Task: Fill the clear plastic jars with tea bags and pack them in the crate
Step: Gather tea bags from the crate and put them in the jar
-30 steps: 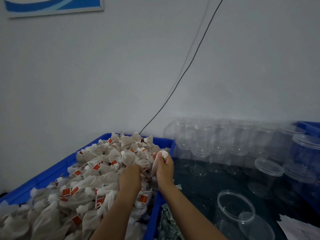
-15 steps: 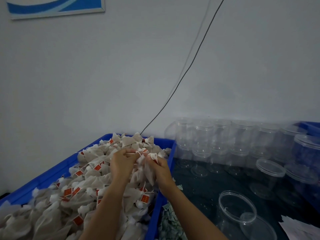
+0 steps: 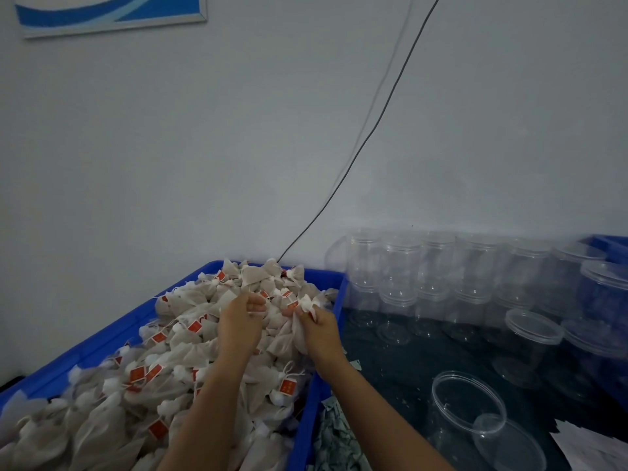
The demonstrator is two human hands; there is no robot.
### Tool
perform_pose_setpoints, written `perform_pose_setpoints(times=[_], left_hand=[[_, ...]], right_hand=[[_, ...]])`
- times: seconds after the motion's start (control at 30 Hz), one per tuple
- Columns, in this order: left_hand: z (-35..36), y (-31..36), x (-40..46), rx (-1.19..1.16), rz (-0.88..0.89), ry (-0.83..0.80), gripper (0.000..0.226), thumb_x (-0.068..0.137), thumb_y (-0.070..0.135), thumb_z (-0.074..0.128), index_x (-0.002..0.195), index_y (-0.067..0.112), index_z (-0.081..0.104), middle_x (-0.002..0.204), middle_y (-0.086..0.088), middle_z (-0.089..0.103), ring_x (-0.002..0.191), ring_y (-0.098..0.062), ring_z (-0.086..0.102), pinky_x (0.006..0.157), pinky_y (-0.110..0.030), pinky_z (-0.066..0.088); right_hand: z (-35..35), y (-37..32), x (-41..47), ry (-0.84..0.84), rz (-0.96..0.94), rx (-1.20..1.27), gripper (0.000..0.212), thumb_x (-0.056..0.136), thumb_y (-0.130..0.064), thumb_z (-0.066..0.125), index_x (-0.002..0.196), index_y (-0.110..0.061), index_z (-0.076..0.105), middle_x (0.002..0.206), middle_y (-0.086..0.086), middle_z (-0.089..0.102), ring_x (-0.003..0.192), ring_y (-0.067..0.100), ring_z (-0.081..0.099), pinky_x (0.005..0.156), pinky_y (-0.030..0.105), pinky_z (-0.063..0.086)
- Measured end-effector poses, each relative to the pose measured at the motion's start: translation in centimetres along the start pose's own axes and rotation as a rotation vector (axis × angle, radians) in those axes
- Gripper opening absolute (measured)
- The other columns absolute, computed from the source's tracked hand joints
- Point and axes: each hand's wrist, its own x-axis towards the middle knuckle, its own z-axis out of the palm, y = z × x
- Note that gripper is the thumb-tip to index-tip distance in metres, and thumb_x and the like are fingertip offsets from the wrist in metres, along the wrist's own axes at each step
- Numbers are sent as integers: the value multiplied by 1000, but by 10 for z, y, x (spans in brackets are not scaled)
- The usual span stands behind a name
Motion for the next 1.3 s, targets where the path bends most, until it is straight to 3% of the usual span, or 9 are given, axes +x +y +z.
perform_pose_setpoints(times=[0.1,0.2,0.33,0.47,0.67,0.8,0.9,1.07,1.3], left_hand=[[-2,-11,-2,268,21,-196,32,91,-1,53,119,14,58,116,-1,59,99,-19,59,75,-33,56],[-1,-15,-7,598,73,-340,38,92,28,60,129,23,53,128,-1,57,115,-19,54,97,-33,46],[9,-20,-12,952,129,-367,54,84,48,65,132,28,50,134,0,54,124,-20,49,104,-34,41],[14,-15,-16,934,106,-282,24,93,34,55,114,24,61,115,2,64,104,-15,60,94,-28,45],[5,-11,-16,530,39,-67,14,94,28,55,104,21,61,96,6,60,85,-11,56,74,-26,45],[-2,-3,-12,158,-10,30,13,90,30,65,95,17,65,88,0,66,77,-12,59,69,-28,46],[-6,5,-8,-50,-79,30,11,87,29,68,91,19,64,84,-1,66,74,-14,59,70,-31,49],[-16,9,-6,-273,-167,53,20,86,24,69,101,10,67,88,-5,68,83,-22,64,75,-35,53],[-33,26,-1,-719,-248,-58,26,93,27,60,113,13,65,110,-13,66,102,-31,63,86,-48,54]], right_hand=[[-3,0,3,78,73,74,22,98,-28,51,88,-23,70,90,-4,65,86,13,62,76,31,57],[-5,2,5,140,108,109,22,97,-31,52,89,-18,68,80,-2,66,74,10,64,63,24,56],[-7,2,4,180,112,197,27,98,-26,52,99,-5,68,89,5,68,81,13,65,71,24,55],[-7,0,3,241,146,267,20,97,-27,53,86,-15,65,91,5,67,89,18,65,81,32,56],[-12,-11,2,238,194,384,30,97,-25,52,113,-3,65,109,15,67,104,28,64,96,45,51],[-21,-21,2,161,106,336,25,99,-21,49,93,-12,71,94,6,71,91,20,68,75,29,58],[-24,-29,3,100,107,196,27,99,-24,49,102,-7,70,100,8,68,89,18,65,65,23,54],[-23,-32,-4,6,135,108,28,99,-23,49,89,-18,75,107,3,66,100,19,62,81,29,55],[-25,-37,-11,17,163,129,27,99,-23,49,104,-10,72,118,11,64,111,27,59,100,47,48]])
